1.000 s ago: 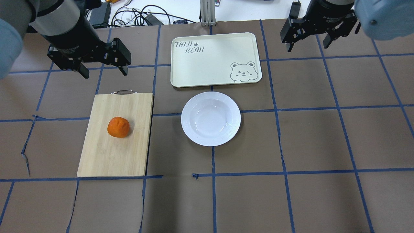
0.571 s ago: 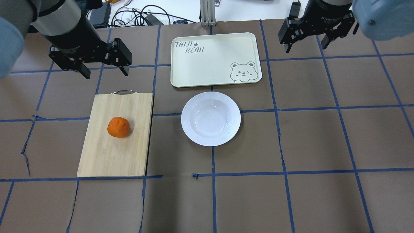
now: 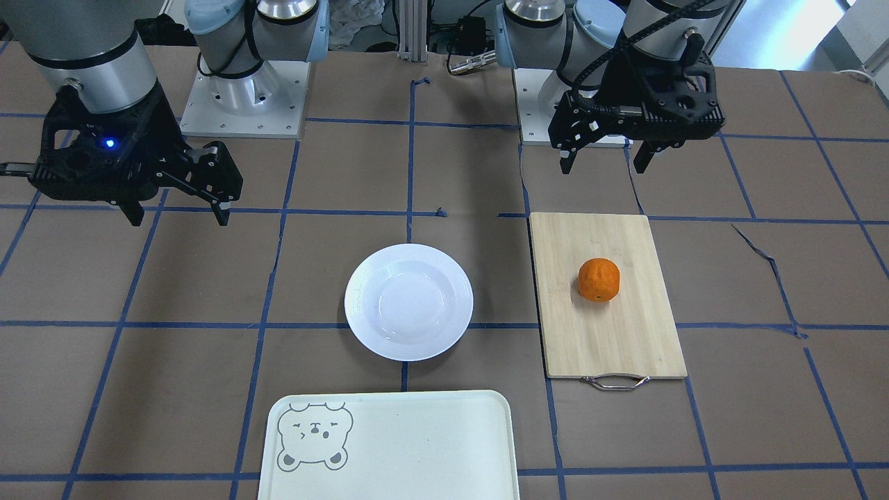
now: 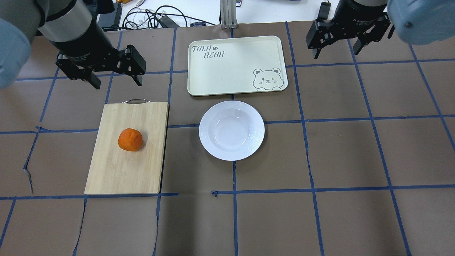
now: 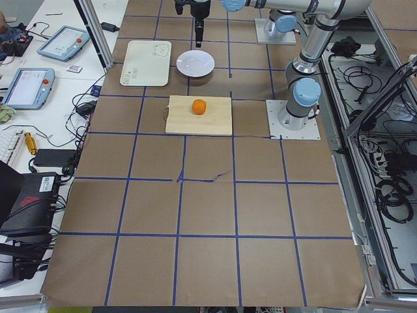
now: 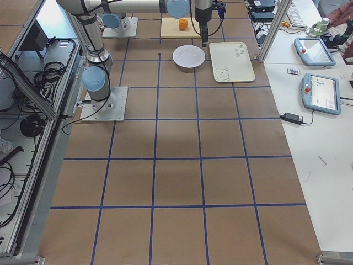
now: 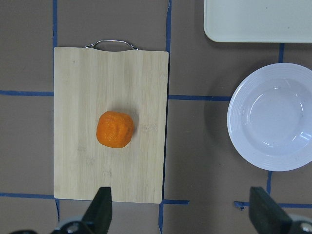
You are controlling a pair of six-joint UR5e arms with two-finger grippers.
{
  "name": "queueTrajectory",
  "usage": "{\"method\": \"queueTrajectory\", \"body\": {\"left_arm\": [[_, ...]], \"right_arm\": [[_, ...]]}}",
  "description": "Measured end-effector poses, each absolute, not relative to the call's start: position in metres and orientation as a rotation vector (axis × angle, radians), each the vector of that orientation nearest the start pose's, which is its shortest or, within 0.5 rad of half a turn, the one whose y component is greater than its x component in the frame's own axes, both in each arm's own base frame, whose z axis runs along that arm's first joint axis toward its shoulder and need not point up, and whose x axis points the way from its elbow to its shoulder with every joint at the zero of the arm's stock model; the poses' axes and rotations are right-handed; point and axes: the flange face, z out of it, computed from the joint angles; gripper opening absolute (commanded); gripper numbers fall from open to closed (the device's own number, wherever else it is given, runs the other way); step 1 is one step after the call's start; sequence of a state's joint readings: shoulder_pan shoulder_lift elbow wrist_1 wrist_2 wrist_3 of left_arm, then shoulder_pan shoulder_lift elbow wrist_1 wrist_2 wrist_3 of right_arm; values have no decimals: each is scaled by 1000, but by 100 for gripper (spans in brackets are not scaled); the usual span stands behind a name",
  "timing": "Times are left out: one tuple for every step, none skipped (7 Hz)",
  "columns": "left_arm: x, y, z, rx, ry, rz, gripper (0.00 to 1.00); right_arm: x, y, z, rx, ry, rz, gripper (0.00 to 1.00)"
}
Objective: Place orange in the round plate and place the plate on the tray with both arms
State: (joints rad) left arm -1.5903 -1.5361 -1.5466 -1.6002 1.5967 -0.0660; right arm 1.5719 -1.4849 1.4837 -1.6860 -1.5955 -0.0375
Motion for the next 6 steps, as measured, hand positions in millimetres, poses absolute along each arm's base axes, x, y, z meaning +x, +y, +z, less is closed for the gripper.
{"method": "queueTrajectory", "body": {"left_arm": [[-140, -476, 513, -73, 3114, -43, 100], [-140, -476, 513, -73, 3113, -39, 100], [-139, -475, 512, -73, 3112, -35, 100], [-139, -474, 512, -74, 3111, -30, 100], [-138, -473, 512, -76, 3110, -23, 100], [-138, -473, 512, -77, 3109, -19, 100]], "right_arm": [[131, -539, 498, -56, 3162, -179, 100], [131, -539, 497, -55, 3162, -176, 100], [131, -539, 496, -51, 3161, -174, 100], [131, -539, 496, -48, 3158, -175, 100], [130, -539, 495, -45, 3156, -177, 100], [130, -540, 495, -43, 3157, -177, 100]]}}
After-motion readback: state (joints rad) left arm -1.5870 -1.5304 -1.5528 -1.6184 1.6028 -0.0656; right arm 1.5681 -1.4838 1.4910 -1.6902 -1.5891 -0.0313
